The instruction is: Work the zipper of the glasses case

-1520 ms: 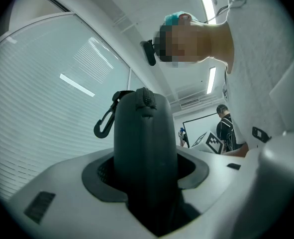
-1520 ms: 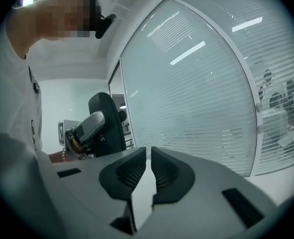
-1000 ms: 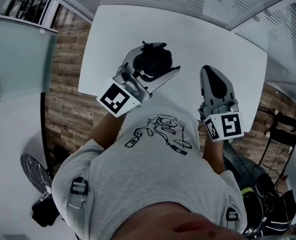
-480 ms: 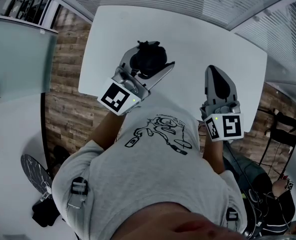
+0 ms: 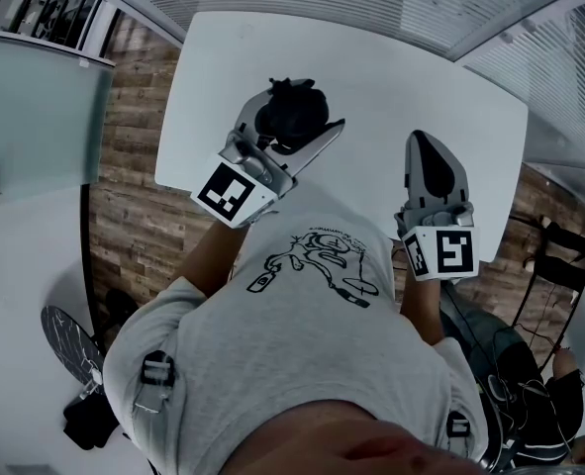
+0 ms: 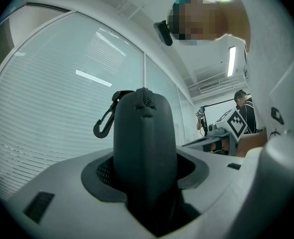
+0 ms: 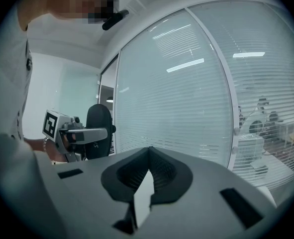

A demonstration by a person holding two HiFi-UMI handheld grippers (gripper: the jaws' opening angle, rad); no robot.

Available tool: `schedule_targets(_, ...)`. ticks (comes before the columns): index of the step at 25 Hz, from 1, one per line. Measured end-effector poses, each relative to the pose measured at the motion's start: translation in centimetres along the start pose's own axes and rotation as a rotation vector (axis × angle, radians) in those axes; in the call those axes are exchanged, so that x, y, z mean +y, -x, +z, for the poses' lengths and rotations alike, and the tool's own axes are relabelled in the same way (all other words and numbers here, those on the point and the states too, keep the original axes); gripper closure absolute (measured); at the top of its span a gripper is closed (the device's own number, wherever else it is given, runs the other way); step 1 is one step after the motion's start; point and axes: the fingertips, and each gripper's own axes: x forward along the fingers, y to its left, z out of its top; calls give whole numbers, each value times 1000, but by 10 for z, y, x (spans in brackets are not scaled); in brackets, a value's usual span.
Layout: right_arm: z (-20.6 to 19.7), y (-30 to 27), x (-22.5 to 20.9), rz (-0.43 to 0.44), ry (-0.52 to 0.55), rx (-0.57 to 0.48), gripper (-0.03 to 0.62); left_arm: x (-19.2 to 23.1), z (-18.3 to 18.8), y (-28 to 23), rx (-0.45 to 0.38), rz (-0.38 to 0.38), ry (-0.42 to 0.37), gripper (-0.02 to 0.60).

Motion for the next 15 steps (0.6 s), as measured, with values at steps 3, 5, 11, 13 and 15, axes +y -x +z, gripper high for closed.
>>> schedule_targets(3,-1,-1,0,4,-1,4,591,1,0,0,-1,-1,3,333)
schedule_targets(5,-1,-1,0,6,-3,6,589,1,0,-1,-1,-1,4,333)
schedule_targets(11,-1,-1,0,5,-2,4,591,1,-3,-1,4,2,10,333)
schedule_targets(13,0,-1,0,4,0,5,589,3,-3,0,6,5,13,333)
schedule_targets(15,1,-2,0,3,2,6,589,4,-2,0,6,8,15,333)
